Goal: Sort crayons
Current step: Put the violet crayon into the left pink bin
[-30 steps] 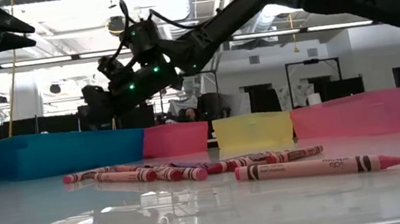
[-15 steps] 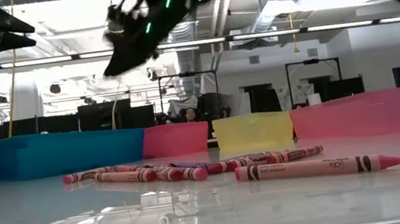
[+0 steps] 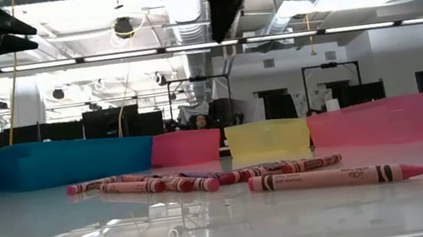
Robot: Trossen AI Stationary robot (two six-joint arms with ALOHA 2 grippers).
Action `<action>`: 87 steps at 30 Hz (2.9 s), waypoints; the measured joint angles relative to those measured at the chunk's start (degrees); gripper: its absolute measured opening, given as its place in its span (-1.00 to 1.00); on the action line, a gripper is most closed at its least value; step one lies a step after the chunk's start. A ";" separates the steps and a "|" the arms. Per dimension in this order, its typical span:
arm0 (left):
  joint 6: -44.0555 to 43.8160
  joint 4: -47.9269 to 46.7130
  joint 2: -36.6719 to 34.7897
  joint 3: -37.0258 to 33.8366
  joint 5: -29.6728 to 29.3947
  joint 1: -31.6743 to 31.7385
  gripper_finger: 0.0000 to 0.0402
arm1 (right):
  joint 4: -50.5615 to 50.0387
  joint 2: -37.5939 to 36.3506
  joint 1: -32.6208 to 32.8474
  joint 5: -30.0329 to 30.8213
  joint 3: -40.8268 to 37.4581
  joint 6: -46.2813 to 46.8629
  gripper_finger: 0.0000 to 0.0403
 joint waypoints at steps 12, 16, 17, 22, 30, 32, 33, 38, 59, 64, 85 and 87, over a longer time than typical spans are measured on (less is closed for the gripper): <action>0.06 0.00 0.00 0.00 0.00 0.02 -0.28 | 22.54 0.02 13.88 0.35 -19.51 -1.75 -0.49; 0.06 0.02 0.01 0.00 0.00 0.01 -0.28 | 32.99 0.04 13.28 -1.41 -24.58 -2.99 -0.49; 0.04 0.02 0.01 0.00 -0.01 0.01 -0.28 | 34.38 0.02 12.84 -2.65 -25.38 -2.99 -0.49; -0.79 -0.02 0.01 0.00 0.02 0.00 -0.28 | 38.26 0.01 10.99 -9.91 -28.43 -1.14 -0.49; -0.84 0.00 0.01 0.00 0.02 0.02 -0.28 | 41.34 0.00 10.83 -13.53 -32.50 2.45 -0.49; -0.67 -0.01 0.00 0.00 0.00 0.01 -0.28 | 41.42 0.02 10.81 -13.55 -33.00 2.45 -0.49; -0.52 -0.01 0.00 0.00 0.00 0.02 -0.28 | 41.87 0.02 10.81 -13.55 -33.21 2.43 -0.49; -0.86 -0.02 0.01 0.00 0.00 0.02 -0.28 | 43.07 0.02 10.81 -13.51 -33.59 2.19 -0.49; -1.49 -0.01 0.01 0.00 0.02 0.00 -0.28 | 43.95 0.02 12.45 3.37 -33.59 9.54 -0.49; -2.50 -0.02 0.01 0.00 0.04 0.01 -0.28 | 43.93 0.02 14.07 4.11 -33.59 13.97 -0.49; -2.54 -0.11 -0.01 0.00 0.15 0.00 -0.28 | 45.24 3.13 18.92 14.51 -33.58 25.45 -0.49; -2.53 -0.21 -0.01 0.00 0.16 0.00 -0.28 | 45.28 3.90 19.30 14.14 -33.52 26.07 -0.49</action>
